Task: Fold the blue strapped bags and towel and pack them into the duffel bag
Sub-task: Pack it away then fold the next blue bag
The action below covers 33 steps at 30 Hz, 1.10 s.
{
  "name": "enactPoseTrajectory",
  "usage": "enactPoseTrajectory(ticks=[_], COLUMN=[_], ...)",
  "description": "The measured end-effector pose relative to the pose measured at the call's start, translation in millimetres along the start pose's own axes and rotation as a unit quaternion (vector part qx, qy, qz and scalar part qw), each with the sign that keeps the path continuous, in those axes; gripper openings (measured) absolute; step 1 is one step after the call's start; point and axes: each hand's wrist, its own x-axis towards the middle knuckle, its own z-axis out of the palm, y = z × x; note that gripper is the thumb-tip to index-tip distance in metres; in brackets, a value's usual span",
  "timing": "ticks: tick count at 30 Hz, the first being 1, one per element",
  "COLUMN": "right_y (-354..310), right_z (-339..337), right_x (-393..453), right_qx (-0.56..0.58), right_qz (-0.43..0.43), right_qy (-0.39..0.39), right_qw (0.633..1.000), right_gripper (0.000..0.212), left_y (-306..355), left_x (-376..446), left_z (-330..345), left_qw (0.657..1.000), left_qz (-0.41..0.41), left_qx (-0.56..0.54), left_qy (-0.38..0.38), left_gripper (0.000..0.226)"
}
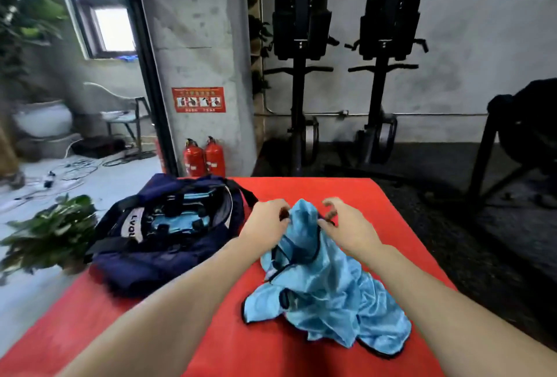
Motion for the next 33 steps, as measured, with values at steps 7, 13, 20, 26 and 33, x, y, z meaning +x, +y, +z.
enactPoseTrajectory(ticks=[7,13,20,26,33], right_y=[60,65,65,76,92], right_z=[37,2,5,9,8], right_x=[-60,-79,-111,-128,-140], right_qx=[0.088,0.086,0.044,-0.038,-0.076], right_qz=[0.047,0.028,0.012,0.002,-0.042], right_qy=[-0.004,-0.106,-0.226,-0.258,-0.211], right_qw=[0.995,0.990,0.973,0.965,0.974], right_gripper=[0.022,0.007,0.005,0.027,0.010], left_y=[-48,-24,-4,6,-18], left_x=[-62,-81,-103,-116,-98], left_z=[61,68,90,96,67], left_qw=[0.990,0.989,0.971,0.979,0.994], left_qz=[-0.056,0.123,0.213,0.143,0.035], left_qx=[-0.128,-0.077,-0.069,0.056,0.056], left_qy=[-0.007,-0.003,-0.086,-0.136,-0.083], left_gripper=[0.045,0.032,0.025,0.038,0.010])
